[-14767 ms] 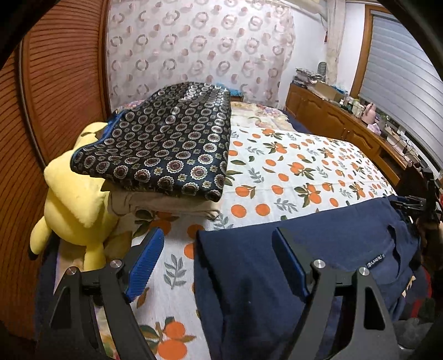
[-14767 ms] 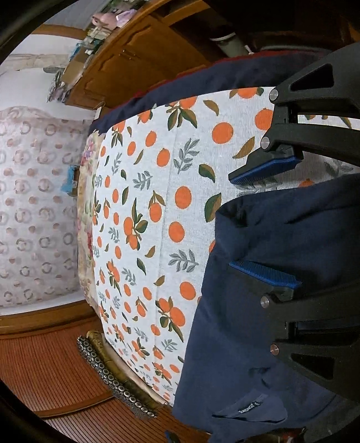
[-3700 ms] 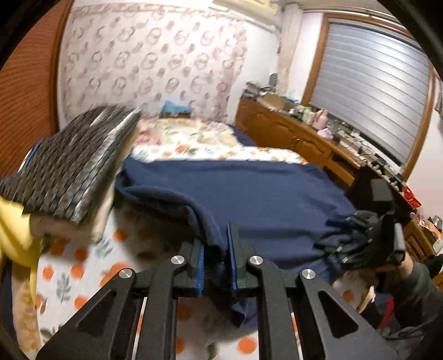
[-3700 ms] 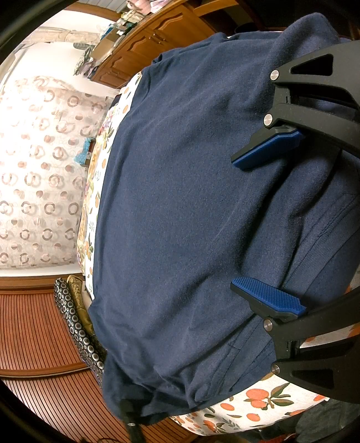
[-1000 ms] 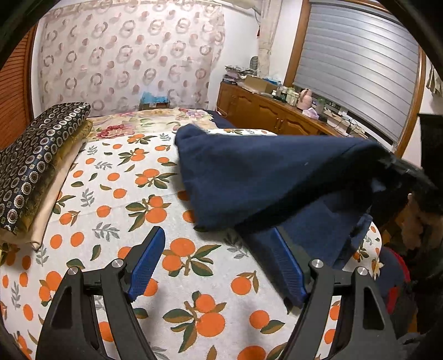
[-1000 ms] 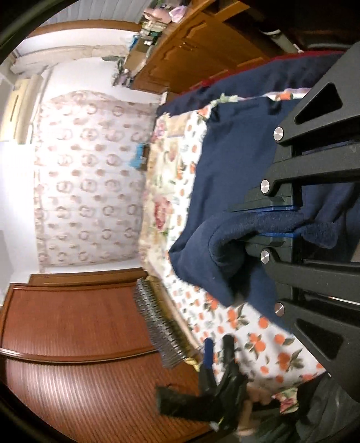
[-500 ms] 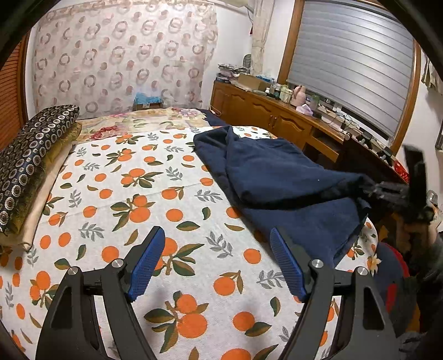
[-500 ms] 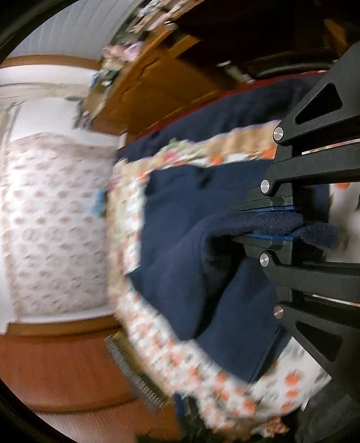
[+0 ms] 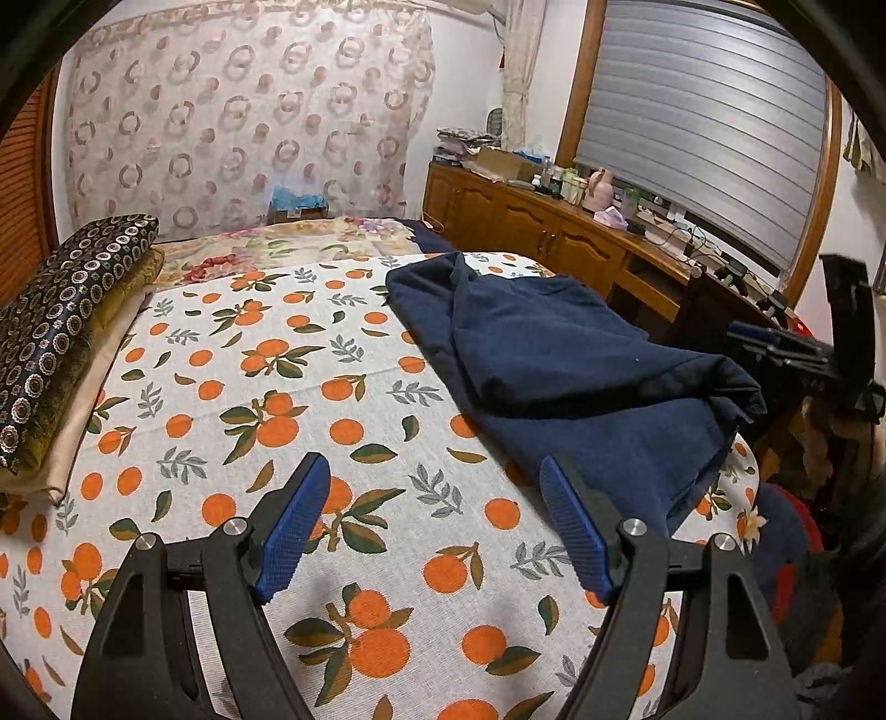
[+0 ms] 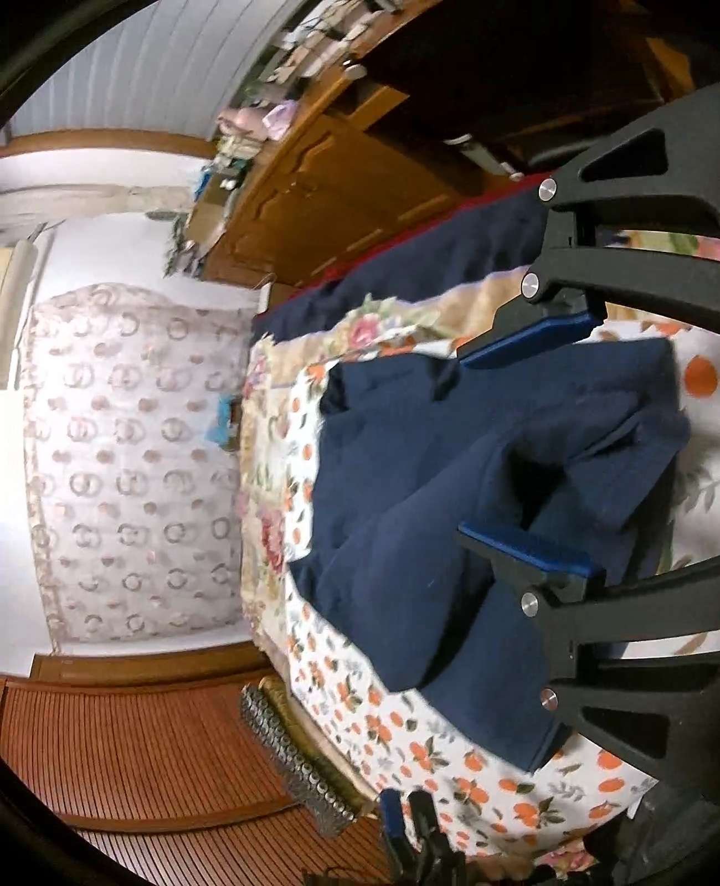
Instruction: Fold small clothes
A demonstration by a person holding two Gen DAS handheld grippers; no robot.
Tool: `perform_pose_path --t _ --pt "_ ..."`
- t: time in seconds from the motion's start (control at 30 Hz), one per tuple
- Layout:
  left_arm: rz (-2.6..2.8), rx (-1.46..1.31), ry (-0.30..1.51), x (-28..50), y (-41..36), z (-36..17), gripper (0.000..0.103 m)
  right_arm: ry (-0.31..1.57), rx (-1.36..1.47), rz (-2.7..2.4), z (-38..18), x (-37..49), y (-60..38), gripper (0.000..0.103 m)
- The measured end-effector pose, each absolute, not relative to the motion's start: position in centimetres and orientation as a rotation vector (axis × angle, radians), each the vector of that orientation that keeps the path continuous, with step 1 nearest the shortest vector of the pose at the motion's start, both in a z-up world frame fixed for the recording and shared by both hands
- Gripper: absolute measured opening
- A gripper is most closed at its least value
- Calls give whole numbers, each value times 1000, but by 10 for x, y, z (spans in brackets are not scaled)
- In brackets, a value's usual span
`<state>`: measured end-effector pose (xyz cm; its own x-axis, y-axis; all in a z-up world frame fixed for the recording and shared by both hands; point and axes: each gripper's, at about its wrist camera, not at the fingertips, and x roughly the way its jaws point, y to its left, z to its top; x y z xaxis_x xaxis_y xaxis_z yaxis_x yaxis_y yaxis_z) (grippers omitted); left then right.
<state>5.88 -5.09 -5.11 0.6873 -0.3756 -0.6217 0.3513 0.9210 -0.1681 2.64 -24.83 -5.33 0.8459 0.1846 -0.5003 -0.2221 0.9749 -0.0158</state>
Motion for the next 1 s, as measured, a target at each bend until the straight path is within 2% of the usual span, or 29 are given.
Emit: perform_pose_path --t 0.37,1.0 --pt "-389 -37 699 58 -44 -51 79 512 -149 362 -52 45 -201 63" --pt "-379 -41 704 58 -39 -54 79 702 -364 518 -87 117 -133 63"
